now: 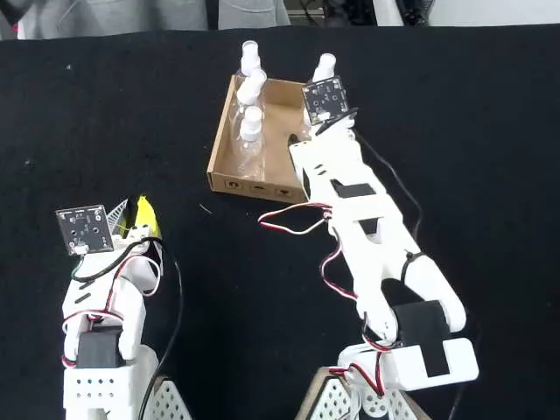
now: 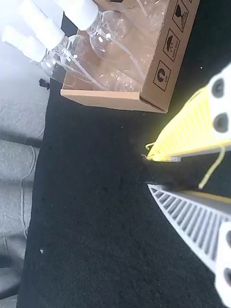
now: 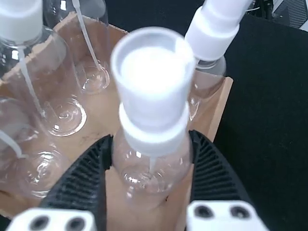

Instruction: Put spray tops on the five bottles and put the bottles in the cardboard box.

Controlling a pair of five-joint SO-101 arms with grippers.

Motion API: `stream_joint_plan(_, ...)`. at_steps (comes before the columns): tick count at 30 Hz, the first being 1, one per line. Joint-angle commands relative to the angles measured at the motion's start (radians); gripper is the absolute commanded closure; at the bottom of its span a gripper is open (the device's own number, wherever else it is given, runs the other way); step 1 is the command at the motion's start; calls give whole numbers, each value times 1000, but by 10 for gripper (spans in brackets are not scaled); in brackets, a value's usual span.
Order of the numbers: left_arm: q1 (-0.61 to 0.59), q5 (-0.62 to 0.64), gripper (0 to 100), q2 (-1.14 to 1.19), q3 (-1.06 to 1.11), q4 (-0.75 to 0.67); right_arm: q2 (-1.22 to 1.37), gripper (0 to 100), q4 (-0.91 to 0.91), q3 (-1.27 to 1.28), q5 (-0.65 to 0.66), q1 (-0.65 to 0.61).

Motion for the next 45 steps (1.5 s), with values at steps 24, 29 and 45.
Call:
stream_joint_plan(24,-7,-6,931,-11,-8,-23,-15,756,12,-53,3,28)
stream_joint_plan(29,-7,-6,931,-11,-8,-23,-15,758,12,-51,5,28)
stream_joint_plan(45,-7,-6,931,-11,-8,-23,-265,758,14,90,3,28)
